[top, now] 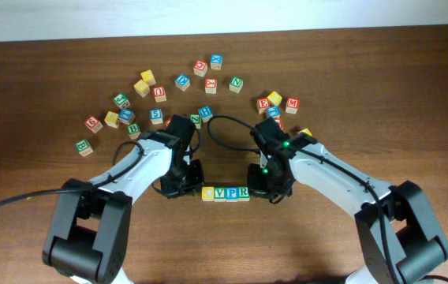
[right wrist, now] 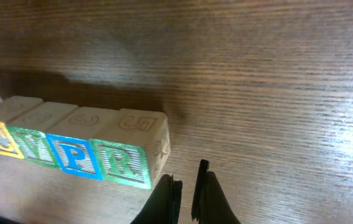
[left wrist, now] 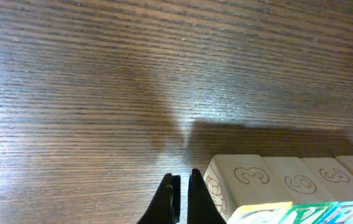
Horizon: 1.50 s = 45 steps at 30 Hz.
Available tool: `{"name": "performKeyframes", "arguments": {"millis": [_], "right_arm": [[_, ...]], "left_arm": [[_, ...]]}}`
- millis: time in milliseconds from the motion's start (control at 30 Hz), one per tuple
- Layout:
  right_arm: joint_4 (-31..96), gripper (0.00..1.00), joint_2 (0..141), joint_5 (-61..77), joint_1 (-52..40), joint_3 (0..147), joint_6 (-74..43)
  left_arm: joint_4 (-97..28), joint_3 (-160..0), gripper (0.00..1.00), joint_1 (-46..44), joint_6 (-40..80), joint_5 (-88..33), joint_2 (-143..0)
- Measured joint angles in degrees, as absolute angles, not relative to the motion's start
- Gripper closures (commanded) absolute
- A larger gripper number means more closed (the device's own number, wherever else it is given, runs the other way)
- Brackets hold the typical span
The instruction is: Spell out CVPR
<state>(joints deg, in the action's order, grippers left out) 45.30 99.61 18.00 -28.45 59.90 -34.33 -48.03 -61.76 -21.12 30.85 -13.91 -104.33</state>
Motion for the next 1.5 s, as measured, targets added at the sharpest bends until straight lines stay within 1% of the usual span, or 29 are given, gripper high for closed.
{"name": "performKeyframes", "arguments": {"millis": [167,333,400,567,767,1233,1500], "right_arm": [[42.5,0.95,99.6,17.8,-28.4,58.5,-34.5],[33.1,0.95,99.6,17.6,-28.4,58.1,-34.5],[31.4,0.95,99.6,17.6,-28.4,58.1,-34.5],[31.6,0.95,99.6,17.6,-28.4,58.1,-34.5],[36.3,0.95,99.6,17.6,-28.4,58.1,-34.5],[38.8,0.95,99.6,19.0,-28.8,58.1,-34.5],[39.4,0.96,99.6,17.4,-30.0,58.1,-34.6]], "left_arm": [[-48.4,-61.8,1.00,-21.1,30.9,-13.9,-104.3],[-48.4,-61.8,1.00,-21.1,30.9,-13.9,-104.3],[-48.4,-61.8,1.00,-21.1,30.9,-13.9,-104.3],[-48.4,-61.8,1.00,-21.1,30.9,-13.9,-104.3],[-48.5,-61.8,1.00,-21.1,30.9,-13.9,-104.3],[-51.4,-61.8,1.00,-21.1,30.9,-14.9,-104.3],[-50.1,-61.7,1.00,-24.5,29.6,-13.3,-104.3]]}}
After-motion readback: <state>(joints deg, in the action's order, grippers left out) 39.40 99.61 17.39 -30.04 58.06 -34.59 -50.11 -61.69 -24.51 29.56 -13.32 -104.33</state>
